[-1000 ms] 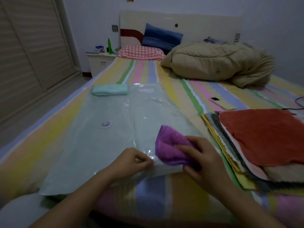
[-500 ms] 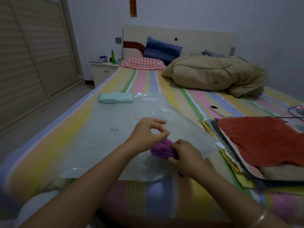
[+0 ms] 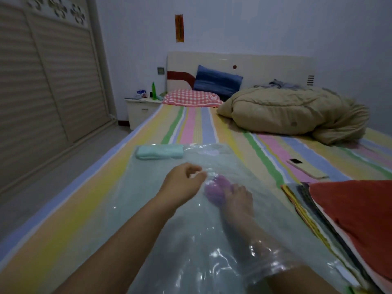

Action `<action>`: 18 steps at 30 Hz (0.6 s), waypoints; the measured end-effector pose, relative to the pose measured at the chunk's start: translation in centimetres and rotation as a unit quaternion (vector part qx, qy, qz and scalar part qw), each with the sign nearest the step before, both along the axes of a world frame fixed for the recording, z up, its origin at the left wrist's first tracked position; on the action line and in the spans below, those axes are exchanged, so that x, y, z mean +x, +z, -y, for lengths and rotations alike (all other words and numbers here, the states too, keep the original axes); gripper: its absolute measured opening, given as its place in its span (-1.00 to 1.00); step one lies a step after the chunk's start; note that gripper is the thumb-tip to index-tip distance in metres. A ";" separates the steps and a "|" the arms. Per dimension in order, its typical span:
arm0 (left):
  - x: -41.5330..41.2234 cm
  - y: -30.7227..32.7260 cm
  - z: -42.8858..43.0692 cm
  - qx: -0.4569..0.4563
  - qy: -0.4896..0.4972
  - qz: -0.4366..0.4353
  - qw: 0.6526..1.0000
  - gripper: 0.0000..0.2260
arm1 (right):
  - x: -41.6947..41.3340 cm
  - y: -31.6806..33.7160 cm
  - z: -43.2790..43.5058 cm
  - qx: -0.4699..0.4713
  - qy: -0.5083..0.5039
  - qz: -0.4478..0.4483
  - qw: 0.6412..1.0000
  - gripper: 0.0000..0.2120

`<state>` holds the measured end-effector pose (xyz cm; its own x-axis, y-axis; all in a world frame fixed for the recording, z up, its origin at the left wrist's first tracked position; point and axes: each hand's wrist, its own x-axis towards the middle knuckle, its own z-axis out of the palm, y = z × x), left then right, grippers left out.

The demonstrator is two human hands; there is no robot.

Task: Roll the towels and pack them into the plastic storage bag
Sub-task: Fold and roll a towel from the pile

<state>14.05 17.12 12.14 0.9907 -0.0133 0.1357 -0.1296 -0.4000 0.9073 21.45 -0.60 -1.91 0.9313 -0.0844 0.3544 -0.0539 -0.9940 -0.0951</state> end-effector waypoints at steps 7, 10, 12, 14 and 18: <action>16.1 -4.6 -2.8 0.150 0.206 -0.017 0.967 -0.70 | 4.8 -2.3 -2.2 0.038 0.016 0.130 0.991 -0.69; 20.8 -7.2 -2.9 0.268 0.179 -0.018 0.946 -0.59 | 9.1 -3.7 -2.6 0.029 0.062 0.199 0.978 -0.63; 22.8 -9.0 -3.2 0.346 0.141 -0.031 0.927 -0.53 | 12.2 -3.8 -3.1 0.017 0.081 0.214 0.973 -0.64; 24.2 -11.2 -3.9 0.381 0.084 -0.051 0.919 -0.52 | 15.2 -3.8 -3.5 0.034 0.089 0.216 0.972 -0.65; 25.0 -14.1 -5.5 0.407 0.026 -0.088 0.909 -0.53 | 20.9 -3.3 -4.4 0.073 0.146 0.181 0.970 -0.60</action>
<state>39.07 22.65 -1.92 0.9982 0.0088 -0.0594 0.0270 -0.9495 0.3127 42.31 3.84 -5.16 0.7395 0.0911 0.6669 0.2920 -0.9362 -0.1959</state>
